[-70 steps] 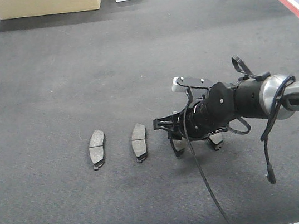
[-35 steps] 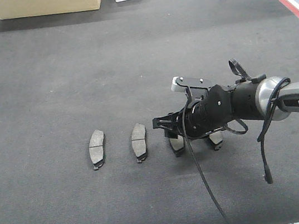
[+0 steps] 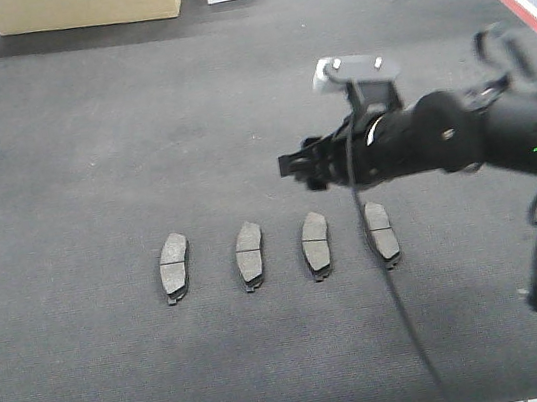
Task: Move and align brake pads A on conveyor
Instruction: 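Lower the held pad onto the belt and open the right gripper, then lift the right gripper away from the row of pads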
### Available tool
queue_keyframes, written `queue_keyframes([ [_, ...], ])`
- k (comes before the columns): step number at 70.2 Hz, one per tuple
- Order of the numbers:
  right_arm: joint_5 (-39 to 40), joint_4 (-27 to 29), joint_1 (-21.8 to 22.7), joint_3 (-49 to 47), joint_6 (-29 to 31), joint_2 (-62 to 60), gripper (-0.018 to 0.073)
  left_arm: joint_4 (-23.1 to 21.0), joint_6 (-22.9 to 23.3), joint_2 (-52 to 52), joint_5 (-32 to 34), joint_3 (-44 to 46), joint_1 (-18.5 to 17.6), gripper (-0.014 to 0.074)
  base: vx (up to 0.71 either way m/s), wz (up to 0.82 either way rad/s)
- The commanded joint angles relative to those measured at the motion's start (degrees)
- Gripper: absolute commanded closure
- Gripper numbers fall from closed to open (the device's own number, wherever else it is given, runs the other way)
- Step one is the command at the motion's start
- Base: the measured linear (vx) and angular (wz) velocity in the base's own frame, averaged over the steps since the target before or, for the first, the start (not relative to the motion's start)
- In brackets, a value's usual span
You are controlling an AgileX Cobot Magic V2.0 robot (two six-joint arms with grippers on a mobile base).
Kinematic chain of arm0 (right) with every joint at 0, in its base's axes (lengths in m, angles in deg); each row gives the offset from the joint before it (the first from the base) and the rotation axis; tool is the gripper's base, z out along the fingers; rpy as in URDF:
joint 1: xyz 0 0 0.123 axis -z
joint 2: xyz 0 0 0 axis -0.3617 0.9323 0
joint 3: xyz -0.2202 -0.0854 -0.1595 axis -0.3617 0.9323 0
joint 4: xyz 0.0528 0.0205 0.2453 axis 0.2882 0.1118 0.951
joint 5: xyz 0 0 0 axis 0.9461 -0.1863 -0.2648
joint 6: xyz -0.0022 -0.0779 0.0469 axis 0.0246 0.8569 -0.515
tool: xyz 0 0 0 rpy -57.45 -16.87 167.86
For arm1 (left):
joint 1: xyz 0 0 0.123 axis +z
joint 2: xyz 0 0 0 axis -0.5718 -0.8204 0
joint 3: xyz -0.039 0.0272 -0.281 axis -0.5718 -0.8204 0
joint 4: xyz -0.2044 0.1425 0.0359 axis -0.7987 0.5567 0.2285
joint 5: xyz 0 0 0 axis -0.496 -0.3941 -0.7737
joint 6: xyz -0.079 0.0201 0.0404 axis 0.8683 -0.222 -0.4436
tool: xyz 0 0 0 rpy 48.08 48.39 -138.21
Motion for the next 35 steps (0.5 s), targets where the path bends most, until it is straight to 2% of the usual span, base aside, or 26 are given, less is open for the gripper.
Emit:
queue_keyframes([
  [1,-0.3,-5.3,0.1,-1.1,0.3,-6.3,0.0256,1.5,0.2,-0.6,2.2,1.3,-0.2,0.0604,0.0,0.0],
  [8,0.4,-6.5,0.1,3.9,1.6,-11.6,0.04,1.5,0.2,-0.6,2.2,1.3,-0.2,0.0604,0.0,0.0],
  [15,4.7,-6.5,0.1,11.5,3.6,-19.0,0.0575,1.5,0.2,-0.6,2.2,1.3,-0.2,0.0604,0.0,0.0],
  [25,11.1,-6.5,0.1,21.5,3.4,-29.9,0.0568,1.5,0.2,-0.6,2.2,1.3,-0.2,0.0604,0.0,0.0],
  [35,12.0,-7.6,0.1,29.0,3.4,-40.5,0.0567,1.5,0.2,-0.6,2.2,1.3,-0.2,0.0604,0.0,0.0],
])
